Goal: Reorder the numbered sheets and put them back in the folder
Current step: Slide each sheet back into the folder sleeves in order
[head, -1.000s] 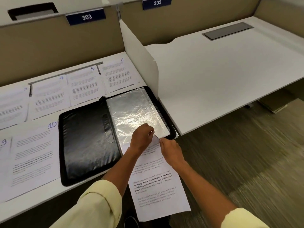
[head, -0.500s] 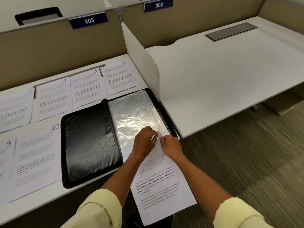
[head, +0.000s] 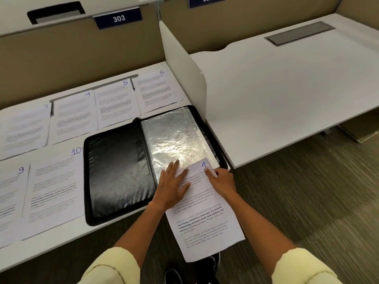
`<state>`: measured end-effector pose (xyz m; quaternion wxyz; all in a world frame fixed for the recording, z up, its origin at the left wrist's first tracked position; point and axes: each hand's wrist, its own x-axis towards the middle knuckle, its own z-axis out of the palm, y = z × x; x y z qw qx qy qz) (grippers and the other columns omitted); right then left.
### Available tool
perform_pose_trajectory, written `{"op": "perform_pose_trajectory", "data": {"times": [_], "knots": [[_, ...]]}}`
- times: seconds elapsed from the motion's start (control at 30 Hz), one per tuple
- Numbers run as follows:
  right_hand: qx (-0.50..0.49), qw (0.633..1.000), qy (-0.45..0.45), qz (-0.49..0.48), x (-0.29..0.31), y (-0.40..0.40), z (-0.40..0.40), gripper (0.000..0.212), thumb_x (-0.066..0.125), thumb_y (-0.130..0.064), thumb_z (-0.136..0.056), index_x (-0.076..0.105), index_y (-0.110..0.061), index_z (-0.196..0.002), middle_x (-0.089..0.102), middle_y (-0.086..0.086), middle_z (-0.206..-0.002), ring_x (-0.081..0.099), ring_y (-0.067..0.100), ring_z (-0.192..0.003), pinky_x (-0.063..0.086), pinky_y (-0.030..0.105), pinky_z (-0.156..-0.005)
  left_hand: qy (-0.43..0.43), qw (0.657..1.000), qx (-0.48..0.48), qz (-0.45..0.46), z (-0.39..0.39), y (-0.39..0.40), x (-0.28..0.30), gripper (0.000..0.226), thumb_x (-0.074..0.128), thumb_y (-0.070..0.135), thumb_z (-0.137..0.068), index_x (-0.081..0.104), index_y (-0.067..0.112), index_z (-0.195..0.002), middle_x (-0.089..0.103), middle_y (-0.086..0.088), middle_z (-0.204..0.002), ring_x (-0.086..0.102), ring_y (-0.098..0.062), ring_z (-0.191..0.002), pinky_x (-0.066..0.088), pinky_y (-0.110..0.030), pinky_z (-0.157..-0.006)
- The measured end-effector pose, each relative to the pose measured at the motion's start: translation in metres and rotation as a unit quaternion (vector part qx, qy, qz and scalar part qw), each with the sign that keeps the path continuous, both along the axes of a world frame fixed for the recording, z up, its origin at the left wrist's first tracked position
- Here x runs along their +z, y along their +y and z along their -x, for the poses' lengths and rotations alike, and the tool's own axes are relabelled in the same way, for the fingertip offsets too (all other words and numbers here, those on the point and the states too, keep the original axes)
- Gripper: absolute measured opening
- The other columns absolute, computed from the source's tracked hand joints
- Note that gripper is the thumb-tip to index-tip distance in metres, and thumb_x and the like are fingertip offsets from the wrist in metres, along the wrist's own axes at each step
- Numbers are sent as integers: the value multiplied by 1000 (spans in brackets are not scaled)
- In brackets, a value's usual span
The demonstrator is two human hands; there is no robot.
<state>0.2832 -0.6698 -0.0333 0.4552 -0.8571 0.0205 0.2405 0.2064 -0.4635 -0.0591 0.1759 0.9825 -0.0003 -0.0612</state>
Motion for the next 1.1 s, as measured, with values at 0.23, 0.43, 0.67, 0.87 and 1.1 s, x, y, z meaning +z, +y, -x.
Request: {"op": "perform_pose_trajectory", "data": {"times": [0.23, 0.43, 0.67, 0.87, 1.1], "knots": [[-38, 999, 22, 1, -9, -24, 26, 37, 71, -54, -86, 64, -21, -99, 69, -1, -92, 69, 12, -79, 55, 26, -62, 51, 997, -23, -47, 2, 2, -3, 76, 3, 71, -88, -6, 35, -154, -27, 1, -160, -25, -22, -147, -16, -42, -116], [-93, 992, 86, -20, -16, -64, 71, 34, 74, -47, -86, 65, -20, -105, 70, -2, -97, 69, 10, -85, 53, 27, -68, 44, 998, -29, -45, 6, 4, -3, 81, -3, 74, -84, -16, 34, -153, -30, 1, -159, -28, -22, -146, -13, -48, -119], [-214, 953, 123, -176, -30, -79, 125, 35, 81, -26, -82, 69, -8, -110, 77, 9, -97, 75, 27, -85, 61, 47, -79, 23, 998, -21, -49, 34, 18, -11, 77, 4, 69, -88, -15, 31, -153, -30, -3, -159, -29, -23, -146, -14, -47, -116], [-273, 904, 166, -283, -11, -69, 138, 41, 80, -21, -81, 65, -9, -117, 76, 14, -102, 73, 35, -98, 58, 53, -87, 43, 997, -29, -49, 54, 27, -5, 80, -3, 72, -83, -19, 31, -150, -32, -2, -158, -27, -24, -146, -11, -45, -117], [-321, 810, 233, -432, -16, -73, 173, 57, 66, -49, -93, 65, -6, -130, 58, 26, -136, 56, 40, -126, 39, 51, -107, 71, 997, -23, -33, 55, 30, -2, 72, 21, 60, -99, -7, 27, -156, -25, -2, -160, -21, -24, -148, -5, -49, -120]]}}
